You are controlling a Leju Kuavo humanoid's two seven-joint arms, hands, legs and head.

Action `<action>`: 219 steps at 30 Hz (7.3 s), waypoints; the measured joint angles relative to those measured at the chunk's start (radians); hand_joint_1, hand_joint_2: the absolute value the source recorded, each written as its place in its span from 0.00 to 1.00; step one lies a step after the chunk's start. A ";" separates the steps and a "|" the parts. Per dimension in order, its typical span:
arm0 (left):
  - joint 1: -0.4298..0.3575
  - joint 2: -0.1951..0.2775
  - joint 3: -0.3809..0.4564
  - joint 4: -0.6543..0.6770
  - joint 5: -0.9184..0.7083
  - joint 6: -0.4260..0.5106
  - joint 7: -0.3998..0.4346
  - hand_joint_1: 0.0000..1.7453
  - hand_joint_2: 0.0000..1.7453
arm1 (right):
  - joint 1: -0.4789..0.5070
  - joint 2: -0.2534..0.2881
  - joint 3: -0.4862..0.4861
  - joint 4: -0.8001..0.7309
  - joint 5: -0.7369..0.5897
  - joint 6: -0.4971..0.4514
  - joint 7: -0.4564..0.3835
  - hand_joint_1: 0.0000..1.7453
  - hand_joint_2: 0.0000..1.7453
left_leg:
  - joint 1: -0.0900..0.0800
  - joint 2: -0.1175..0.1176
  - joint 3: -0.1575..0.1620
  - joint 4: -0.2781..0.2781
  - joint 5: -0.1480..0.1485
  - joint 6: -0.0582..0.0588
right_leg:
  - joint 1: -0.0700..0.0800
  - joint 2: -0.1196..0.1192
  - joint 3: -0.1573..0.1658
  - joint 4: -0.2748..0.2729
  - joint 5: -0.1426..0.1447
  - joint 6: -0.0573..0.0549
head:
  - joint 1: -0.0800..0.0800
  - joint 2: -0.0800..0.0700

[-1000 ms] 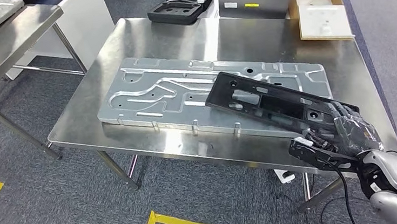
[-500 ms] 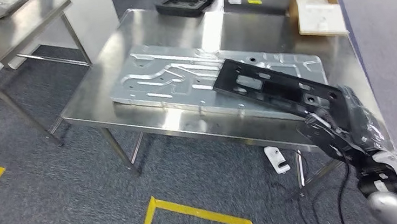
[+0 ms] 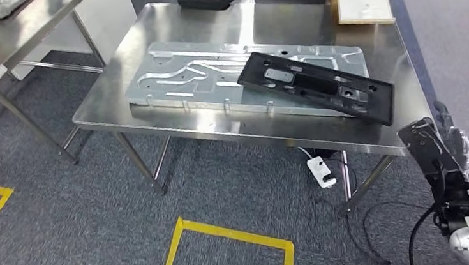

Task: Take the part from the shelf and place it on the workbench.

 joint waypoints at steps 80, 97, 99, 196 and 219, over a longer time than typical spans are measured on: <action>-0.026 -0.029 0.002 0.000 0.027 -0.003 0.058 0.00 0.00 | 0.050 0.103 -0.126 0.001 -0.252 -0.155 -0.179 0.00 0.00 | -0.005 0.010 0.119 -0.137 0.044 0.065 | -0.003 0.002 -0.224 0.292 -0.056 0.065 | 0.007 0.000; -0.024 -0.027 0.002 0.000 0.032 -0.013 0.029 0.00 0.00 | 0.052 0.115 -0.126 0.003 -0.320 -0.151 -0.210 0.00 0.00 | 0.008 0.002 -0.010 0.146 -0.055 -0.009 | -0.002 0.012 -0.018 0.002 0.018 0.006 | 0.003 0.000; -0.024 -0.027 0.002 0.000 0.032 -0.012 0.029 0.00 0.00 | 0.052 0.118 -0.126 0.004 -0.334 -0.151 -0.215 0.00 0.00 | 0.010 -0.019 0.080 0.019 -0.008 -0.002 | -0.004 0.022 -0.028 0.008 0.021 0.012 | 0.004 0.000; -0.019 -0.025 0.001 0.001 0.035 -0.009 -0.002 0.00 0.00 | 0.138 0.148 -0.154 0.044 -0.427 -0.163 -0.296 0.00 0.00 | 0.003 -0.081 0.149 -0.093 -0.012 0.032 | 0.007 0.108 -0.101 0.030 0.079 0.013 | 0.018 0.000; -0.023 -0.028 0.001 0.001 0.041 -0.004 -0.004 0.00 0.00 | 0.119 0.147 -0.154 0.039 -0.413 -0.154 -0.288 0.00 0.00 | 0.005 0.011 0.066 0.110 -0.140 0.004 | 0.010 0.016 -0.090 0.017 0.078 -0.001 | 0.020 0.000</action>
